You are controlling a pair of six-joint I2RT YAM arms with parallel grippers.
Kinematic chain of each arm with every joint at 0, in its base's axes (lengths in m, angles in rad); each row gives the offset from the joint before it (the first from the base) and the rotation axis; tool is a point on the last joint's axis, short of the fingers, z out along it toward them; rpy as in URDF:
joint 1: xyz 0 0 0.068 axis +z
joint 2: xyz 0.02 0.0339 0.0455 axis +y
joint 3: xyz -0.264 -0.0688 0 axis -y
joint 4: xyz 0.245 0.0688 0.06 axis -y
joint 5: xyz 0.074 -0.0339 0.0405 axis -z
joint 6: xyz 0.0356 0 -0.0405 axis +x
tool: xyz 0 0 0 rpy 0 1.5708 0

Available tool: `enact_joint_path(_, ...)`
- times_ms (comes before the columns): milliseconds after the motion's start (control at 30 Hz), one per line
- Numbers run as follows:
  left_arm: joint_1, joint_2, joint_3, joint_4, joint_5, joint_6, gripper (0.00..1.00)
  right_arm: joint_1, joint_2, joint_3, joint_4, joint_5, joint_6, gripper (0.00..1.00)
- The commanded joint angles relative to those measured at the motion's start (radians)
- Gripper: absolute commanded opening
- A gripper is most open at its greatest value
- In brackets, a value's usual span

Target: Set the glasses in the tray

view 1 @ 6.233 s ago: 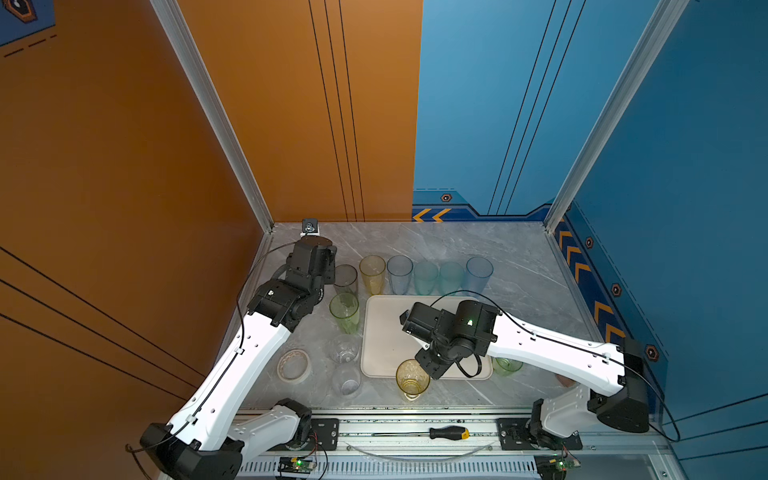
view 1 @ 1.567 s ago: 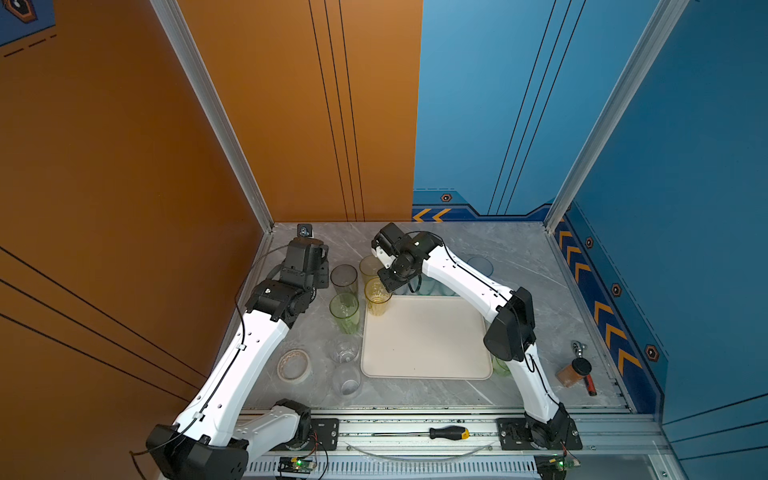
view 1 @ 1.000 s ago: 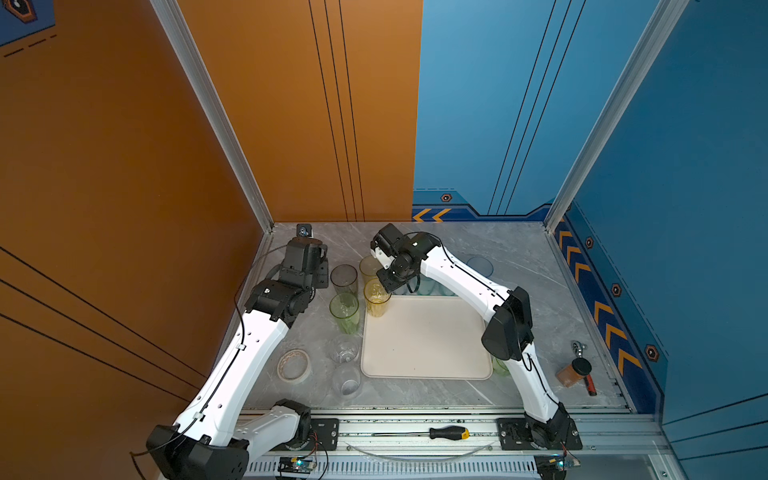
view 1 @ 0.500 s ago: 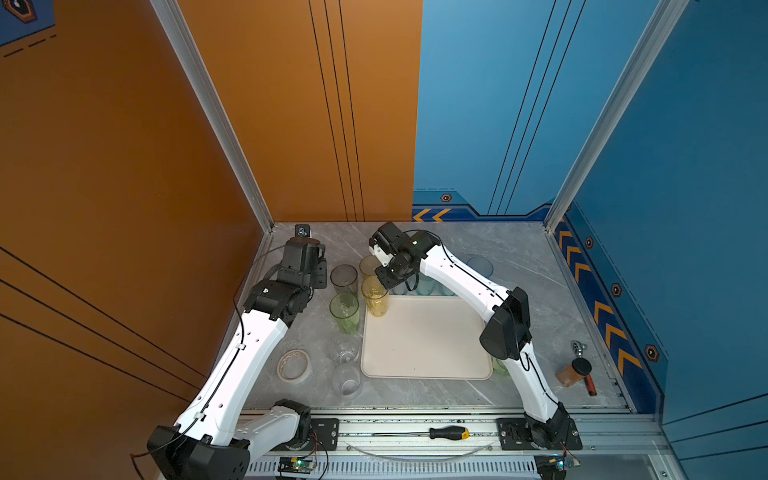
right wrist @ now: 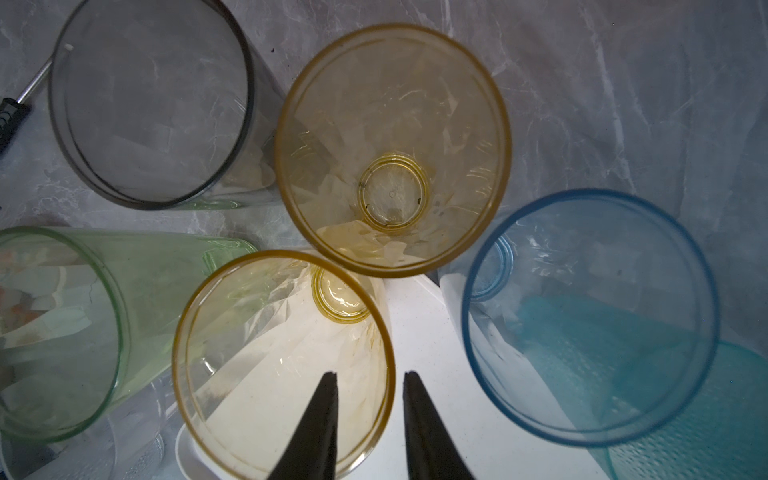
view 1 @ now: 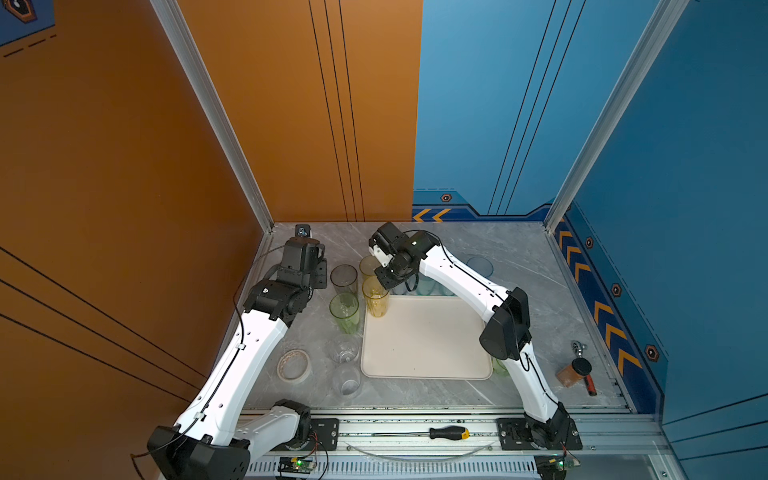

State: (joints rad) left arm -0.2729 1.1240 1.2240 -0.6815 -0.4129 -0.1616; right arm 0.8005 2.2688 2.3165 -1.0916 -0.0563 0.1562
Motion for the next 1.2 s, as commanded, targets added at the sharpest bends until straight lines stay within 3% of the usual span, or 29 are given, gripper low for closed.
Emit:
enact_joint_path(0,0.006,-0.001,-0.010,-0.021,0.020,0.010,0.58,0.006,-0.037,0.027,-0.031,0.024,0.002,0.28)
enact_joint_path(367,-0.014,-0.001,-0.008,-0.021,0.014,0.021,0.56,0.004,-0.188,-0.001,-0.002,0.036,0.028,0.30)
enact_joint_path(600,-0.035,0.054,0.059,-0.029,0.053,0.044,0.54,-0.074,-0.455,-0.266,0.130,-0.031,0.100,0.33)
enact_joint_path(667,-0.036,0.108,0.115,-0.062,0.088,0.043,0.53,-0.092,-0.506,-0.329,0.131,-0.037,0.108,0.33)
enact_joint_path(833,-0.041,0.261,0.275,-0.166,0.192,0.038,0.37,-0.170,-0.595,-0.455,0.131,-0.024,0.109,0.33)
enact_joint_path(1167,-0.055,0.502,0.465,-0.225,0.270,0.083,0.31,-0.269,-0.700,-0.606,0.162,-0.044,0.112,0.33)
